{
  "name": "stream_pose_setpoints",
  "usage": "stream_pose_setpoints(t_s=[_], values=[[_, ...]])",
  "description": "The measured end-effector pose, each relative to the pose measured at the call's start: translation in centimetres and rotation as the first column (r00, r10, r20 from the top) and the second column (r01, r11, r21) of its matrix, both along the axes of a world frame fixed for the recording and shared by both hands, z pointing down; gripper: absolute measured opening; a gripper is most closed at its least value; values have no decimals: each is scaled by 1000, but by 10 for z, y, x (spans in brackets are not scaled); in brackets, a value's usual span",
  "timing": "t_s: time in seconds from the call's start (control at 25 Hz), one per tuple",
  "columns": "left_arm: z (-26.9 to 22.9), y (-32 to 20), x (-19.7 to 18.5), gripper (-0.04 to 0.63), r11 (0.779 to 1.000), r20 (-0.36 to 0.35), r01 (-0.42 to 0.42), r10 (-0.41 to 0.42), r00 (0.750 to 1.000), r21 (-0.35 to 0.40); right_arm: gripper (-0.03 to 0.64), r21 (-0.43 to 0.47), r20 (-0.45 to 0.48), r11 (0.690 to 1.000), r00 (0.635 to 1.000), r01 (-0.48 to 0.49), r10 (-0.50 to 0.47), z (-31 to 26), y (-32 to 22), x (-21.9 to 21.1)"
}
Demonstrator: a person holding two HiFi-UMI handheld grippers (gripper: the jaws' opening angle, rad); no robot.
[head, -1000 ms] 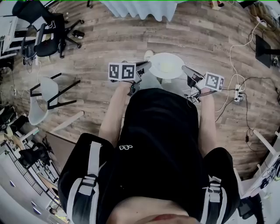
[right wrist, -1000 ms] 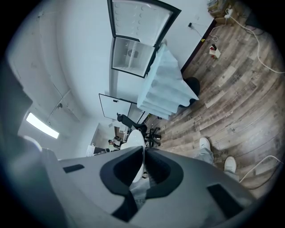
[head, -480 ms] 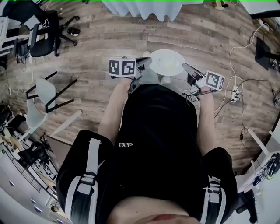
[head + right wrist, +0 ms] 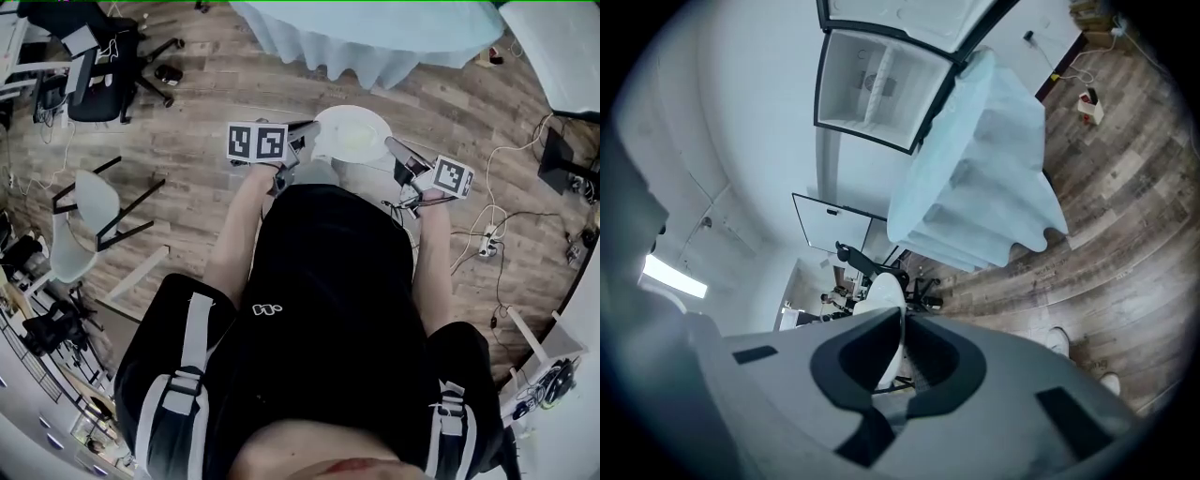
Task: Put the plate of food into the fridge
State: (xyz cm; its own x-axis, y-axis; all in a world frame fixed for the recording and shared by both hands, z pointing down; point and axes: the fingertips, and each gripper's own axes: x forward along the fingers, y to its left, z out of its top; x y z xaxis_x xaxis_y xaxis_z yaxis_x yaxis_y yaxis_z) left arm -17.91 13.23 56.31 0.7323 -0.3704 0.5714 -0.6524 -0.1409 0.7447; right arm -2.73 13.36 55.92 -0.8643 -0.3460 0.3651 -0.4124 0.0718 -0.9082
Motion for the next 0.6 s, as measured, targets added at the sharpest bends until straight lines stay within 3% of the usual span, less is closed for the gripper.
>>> stream_pose_setpoints(t_s=[0.24,0.36,0.48,0.6], values=[[-3,-42,-19,40,1000,-31,-10,10,999,11,17,26,-22,999,1000,-18,19,-10,-40,-19],[-4,-62,-9,40,999,-38,-46,47,998,16,17,10,18,998,997,-69,68,-15,-54,-14],[-3,-76,3,40,998,-45,-68,69,997,6,17,23,-26,995,995,-94,94,-12,-68,3],[-2,-97,15,38,996,-40,-86,86,995,6,17,0,-2,993,993,-119,119,-9,-83,13]])
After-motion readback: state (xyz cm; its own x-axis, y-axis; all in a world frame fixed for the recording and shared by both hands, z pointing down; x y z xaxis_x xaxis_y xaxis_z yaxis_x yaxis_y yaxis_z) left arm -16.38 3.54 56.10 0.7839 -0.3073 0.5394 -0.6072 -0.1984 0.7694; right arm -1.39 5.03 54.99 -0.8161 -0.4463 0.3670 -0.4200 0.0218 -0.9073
